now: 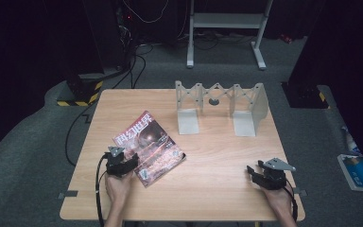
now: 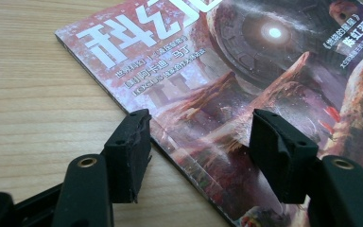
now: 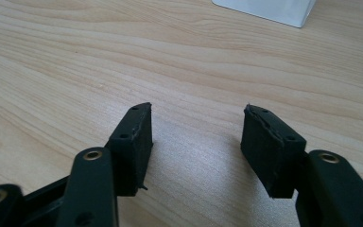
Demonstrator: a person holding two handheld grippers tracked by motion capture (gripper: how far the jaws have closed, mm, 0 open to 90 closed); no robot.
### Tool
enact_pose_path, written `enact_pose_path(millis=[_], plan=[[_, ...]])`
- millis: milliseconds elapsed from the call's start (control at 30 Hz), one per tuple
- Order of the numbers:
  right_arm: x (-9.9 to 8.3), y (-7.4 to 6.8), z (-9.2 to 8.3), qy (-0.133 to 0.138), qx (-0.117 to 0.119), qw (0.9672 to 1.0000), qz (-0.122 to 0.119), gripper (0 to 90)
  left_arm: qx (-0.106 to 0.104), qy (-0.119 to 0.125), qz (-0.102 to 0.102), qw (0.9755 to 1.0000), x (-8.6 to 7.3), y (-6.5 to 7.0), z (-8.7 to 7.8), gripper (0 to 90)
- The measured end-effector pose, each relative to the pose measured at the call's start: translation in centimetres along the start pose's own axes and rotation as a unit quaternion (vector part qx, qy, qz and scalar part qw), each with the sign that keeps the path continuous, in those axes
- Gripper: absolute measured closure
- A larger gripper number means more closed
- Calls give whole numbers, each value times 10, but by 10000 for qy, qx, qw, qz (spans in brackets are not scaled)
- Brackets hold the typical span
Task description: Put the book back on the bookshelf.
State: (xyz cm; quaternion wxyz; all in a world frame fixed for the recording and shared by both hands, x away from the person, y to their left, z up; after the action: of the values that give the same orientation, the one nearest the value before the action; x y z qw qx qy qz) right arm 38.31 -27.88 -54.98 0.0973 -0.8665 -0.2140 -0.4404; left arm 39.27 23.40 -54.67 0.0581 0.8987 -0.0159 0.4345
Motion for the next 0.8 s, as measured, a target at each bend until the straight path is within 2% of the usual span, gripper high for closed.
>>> enact_pose_path(millis=[333, 400, 567, 700, 733, 767, 800], plan=[[2, -4, 2, 116, 69, 9996, -242, 588, -97, 41, 55, 9999, -4, 8, -3, 394], [5, -7, 2, 169, 211, 9995, -156, 626, -128, 32, 69, 9999, -6, 11, -5, 398], [13, -13, 2, 329, 435, 9985, -50, 653, -152, 33, 121, 9998, -7, 14, -6, 402], [21, -23, 7, 365, 616, 9974, -74, 675, -164, 33, 158, 9997, -8, 17, -7, 406], [26, -30, 10, 361, 711, 9967, -123, 690, -167, 41, 170, 9997, -8, 19, -7, 408], [26, -30, 10, 361, 711, 9967, -123, 690, -167, 41, 170, 9997, -8, 19, -7, 410], [31, -39, 14, 362, 830, 9958, -154, 702, -163, 45, 200, 9997, -9, 21, -8, 412]])
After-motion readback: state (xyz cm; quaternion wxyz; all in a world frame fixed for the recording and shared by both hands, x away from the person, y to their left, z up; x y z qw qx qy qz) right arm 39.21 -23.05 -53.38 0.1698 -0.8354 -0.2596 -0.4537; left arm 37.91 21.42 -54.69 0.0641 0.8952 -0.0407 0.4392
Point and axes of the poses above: each handheld gripper's, and its own axes: z roughly forward along the jaws, x roughly out of its top, y roughly to its right, the point moved 3 cm from there along z, roughly forward along the jaws, and after that the axes turned 1 degree about y, right-handed, at the moved point
